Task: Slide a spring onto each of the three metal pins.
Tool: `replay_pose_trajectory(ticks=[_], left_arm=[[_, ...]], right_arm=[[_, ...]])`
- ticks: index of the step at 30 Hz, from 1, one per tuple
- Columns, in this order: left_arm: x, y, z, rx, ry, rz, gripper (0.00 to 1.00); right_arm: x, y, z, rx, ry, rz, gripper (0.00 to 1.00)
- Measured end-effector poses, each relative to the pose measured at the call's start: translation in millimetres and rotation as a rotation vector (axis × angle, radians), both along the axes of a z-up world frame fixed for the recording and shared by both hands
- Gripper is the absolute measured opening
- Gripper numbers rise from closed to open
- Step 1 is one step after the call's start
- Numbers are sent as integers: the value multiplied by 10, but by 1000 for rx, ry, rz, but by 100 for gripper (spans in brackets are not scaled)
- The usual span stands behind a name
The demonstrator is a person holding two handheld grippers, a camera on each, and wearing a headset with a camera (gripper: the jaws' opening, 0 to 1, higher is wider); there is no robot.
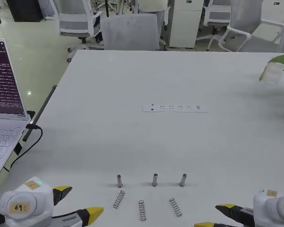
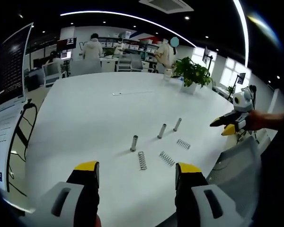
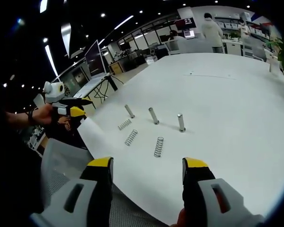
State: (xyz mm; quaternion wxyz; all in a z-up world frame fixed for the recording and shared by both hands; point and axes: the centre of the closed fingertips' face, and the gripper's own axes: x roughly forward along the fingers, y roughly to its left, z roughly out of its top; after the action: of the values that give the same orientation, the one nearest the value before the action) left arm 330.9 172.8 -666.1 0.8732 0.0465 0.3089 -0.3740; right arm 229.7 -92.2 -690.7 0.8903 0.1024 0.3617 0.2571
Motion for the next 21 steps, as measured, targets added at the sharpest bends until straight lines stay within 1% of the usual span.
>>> replay_pose_trajectory(ticks=[4,9,11,14,15,16,20,21], left_arm=[[-11,-11,-5,0,-1,0,61],[-19,-35,-24,-5,5,4,60],[-21,-57,-37,-5,10,2,59],[-18,-106,-81,-8,25,-2,60],[-18,-117,-88,-3,24,-5,59],[-10,-127,-99,3,24,-6,59],[28,-155,-100,-8,33,7,58],[37,-168,-96,-13,39,10,57]], right_arm=[[-4,13,-1,-5,5,11,58],[11,24,44,-9,-3,15,58],[16,29,55,-8,-6,13,58],[12,49,67,-7,-7,14,58],[10,52,70,-7,-7,15,58],[9,57,79,-5,-8,14,58],[8,57,100,-3,-9,13,58],[10,57,111,-5,-10,13,58]])
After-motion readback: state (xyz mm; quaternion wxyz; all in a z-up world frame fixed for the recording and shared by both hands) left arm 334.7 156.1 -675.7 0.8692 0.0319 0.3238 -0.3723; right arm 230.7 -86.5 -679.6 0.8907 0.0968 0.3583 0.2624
